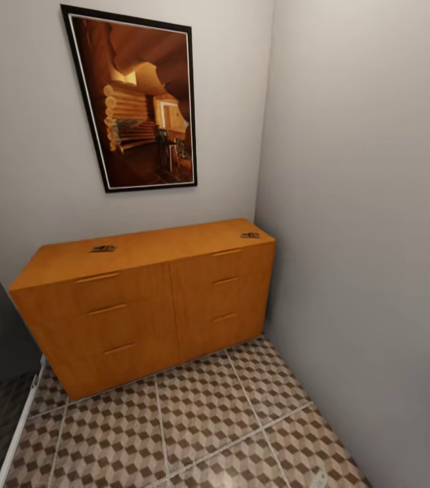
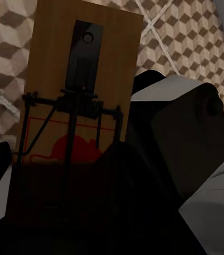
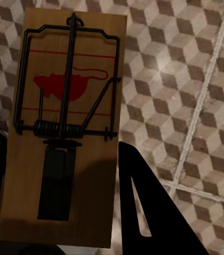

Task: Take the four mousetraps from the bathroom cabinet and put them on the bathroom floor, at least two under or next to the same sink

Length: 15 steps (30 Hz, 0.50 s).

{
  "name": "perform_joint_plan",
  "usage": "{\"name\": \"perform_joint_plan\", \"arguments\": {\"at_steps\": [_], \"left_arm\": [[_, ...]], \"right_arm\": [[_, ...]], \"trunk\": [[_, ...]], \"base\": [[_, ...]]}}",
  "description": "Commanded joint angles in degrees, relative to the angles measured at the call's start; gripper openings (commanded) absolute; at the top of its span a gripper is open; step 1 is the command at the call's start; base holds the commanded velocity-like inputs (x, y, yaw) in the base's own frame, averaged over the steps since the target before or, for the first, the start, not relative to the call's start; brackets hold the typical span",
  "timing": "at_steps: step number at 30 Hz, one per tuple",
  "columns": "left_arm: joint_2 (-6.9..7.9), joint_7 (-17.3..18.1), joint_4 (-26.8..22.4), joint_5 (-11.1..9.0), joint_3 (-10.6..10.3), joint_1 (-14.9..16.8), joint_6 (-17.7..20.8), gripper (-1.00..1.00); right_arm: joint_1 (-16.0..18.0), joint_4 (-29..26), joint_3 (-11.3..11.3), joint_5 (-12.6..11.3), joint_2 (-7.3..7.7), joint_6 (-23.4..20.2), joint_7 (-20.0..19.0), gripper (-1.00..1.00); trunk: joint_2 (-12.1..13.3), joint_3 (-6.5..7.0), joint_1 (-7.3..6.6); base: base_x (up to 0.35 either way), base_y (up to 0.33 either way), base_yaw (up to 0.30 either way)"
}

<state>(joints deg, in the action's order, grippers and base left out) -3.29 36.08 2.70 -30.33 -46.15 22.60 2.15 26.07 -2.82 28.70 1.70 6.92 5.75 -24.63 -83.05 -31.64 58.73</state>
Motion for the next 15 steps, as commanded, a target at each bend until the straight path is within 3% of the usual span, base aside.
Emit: {"name": "perform_joint_plan", "arguments": {"at_steps": [1, 15], "left_arm": [[-0.05, 0.4, 0.2, -0.6, -0.3, 0.1, 0.2, -1.0], [-0.05, 0.3, 0.2, -0.6, -0.3, 0.1, 0.0, -1.0]], "right_arm": [[0.0, 0.0, 0.0, 0.0, 0.02, 0.1, -0.2, -1.0], [0.0, 0.0, 0.1, -0.1, 0.04, 4.1, -0.3, -1.0]], "trunk": [[0.0, -0.15, 0.0], [0.0, -0.38, 0.0]], "base": [[0.0, 0.0, 0.0], [0.0, 0.0, 0.0]]}}
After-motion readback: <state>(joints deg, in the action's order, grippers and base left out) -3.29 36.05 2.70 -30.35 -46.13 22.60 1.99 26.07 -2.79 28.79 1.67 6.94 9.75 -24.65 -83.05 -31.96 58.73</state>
